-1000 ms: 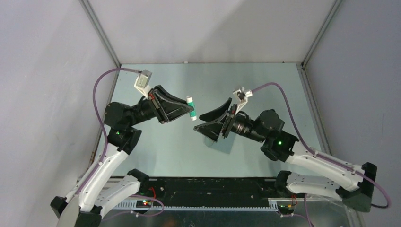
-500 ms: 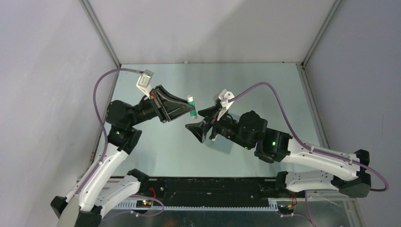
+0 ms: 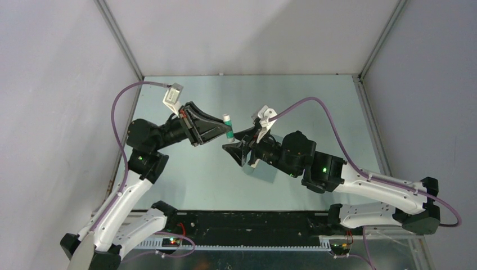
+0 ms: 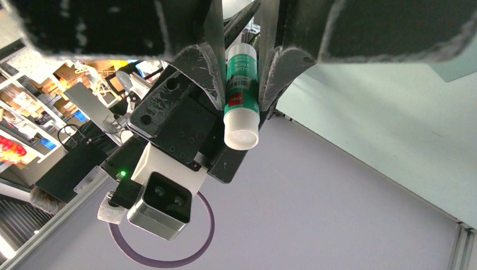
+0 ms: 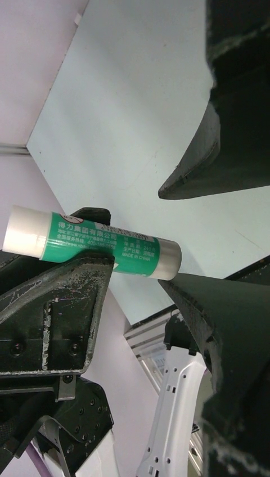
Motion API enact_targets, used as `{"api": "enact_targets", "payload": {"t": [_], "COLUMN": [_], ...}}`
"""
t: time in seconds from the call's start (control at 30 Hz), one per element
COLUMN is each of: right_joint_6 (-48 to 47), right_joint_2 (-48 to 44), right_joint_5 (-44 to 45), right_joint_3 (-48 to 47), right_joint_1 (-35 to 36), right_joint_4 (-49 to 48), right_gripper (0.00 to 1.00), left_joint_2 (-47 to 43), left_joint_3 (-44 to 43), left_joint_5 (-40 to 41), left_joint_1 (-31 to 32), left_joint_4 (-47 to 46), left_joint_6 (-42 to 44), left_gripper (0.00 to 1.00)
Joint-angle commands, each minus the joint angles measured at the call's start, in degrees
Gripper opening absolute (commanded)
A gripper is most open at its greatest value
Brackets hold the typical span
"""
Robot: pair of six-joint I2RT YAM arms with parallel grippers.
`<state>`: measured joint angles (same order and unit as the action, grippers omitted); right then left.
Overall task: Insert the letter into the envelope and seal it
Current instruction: Unscrew the solid glue.
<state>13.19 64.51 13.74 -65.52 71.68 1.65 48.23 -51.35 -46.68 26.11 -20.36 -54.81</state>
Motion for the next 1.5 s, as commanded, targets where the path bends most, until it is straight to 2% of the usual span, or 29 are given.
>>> {"api": "enact_targets", "payload": {"t": [0.0,0.33,0.4,0.6,0.67,0.73,0.77,0.8,0.93,0.97,1.0,1.03,1.07,1.13,1.27,1.47], "right_joint_6": [3.1,8.3,8.6,8.9,9.2,9.9,10.5,10.9,12.5,12.3,12.0,11.6,11.5,11.2,10.5,9.5], "right_joint_2": [-0.2,-0.2,0.0,-0.2,-0.4,-0.9,-1.2,-1.4,-3.1,-3.2,-3.4,-3.5,-3.5,-3.5,-3.1,-2.4], "right_joint_5": [0.4,1.4,1.3,1.4,1.3,0.7,-0.1,-0.9,-5.9,-6.4,-6.5,-6.4,-6.4,-6.6,-7.8,-9.0], "right_joint_3": [-2.6,-2.4,-2.4,-2.4,-2.1,-1.6,-1.1,-0.3,2.0,2.1,2.1,2.1,2.1,2.2,2.1,1.2], "right_joint_1": [0.3,-0.5,-0.5,-0.6,-0.8,-1.3,-1.9,-2.3,-5.0,-5.2,-5.2,-5.1,-5.1,-4.9,-4.7,-4.3], "right_joint_4": [-2.7,-3.5,-3.6,-4.0,-4.3,-4.7,-4.9,-5.4,-7.8,-7.9,-7.8,-7.8,-7.7,-7.6,-7.6,-7.4], "right_gripper": [0.56,0.53,0.49,0.35,0.26,0.15,0.05,0.02,0.0,0.01,0.18,0.28,0.44,0.53,0.58,0.56], "left_joint_2": [-1.2,-1.3,-1.3,-1.4,-1.4,-1.3,-1.3,-1.2,-1.1,-1.1,-1.2,-1.1,-1.1,-1.0,-0.9,-0.9], "left_joint_3": [-2.6,-2.4,-2.4,-2.5,-2.4,-2.6,-2.7,-2.8,-3.1,-3.1,-3.1,-3.1,-3.1,-3.1,-3.0,-3.1], "left_joint_5": [0.6,0.8,0.7,0.8,0.7,0.6,0.6,0.4,0.1,0.2,0.3,0.3,0.3,0.3,0.3,0.3], "left_joint_1": [-0.4,-0.4,-0.4,-0.5,-0.5,-0.4,-0.5,-0.5,-0.5,-0.5,-0.5,-0.5,-0.5,-0.5,-0.5,-0.5], "left_joint_4": [-1.0,-0.9,-1.0,-1.0,-0.9,-1.0,-1.0,-1.0,-1.1,-1.1,-1.0,-1.0,-1.0,-1.1,-1.0,-0.9], "left_joint_6": [1.6,1.6,1.6,1.7,1.6,1.6,1.6,1.6,1.7,1.7,1.7,1.7,1.7,1.8,1.8,1.8], "left_gripper": [0.0,0.0,0.0,0.0,0.0,0.0,0.0,0.0,0.0,0.0,0.0,0.0,0.0,0.0,0.0,0.0]}}
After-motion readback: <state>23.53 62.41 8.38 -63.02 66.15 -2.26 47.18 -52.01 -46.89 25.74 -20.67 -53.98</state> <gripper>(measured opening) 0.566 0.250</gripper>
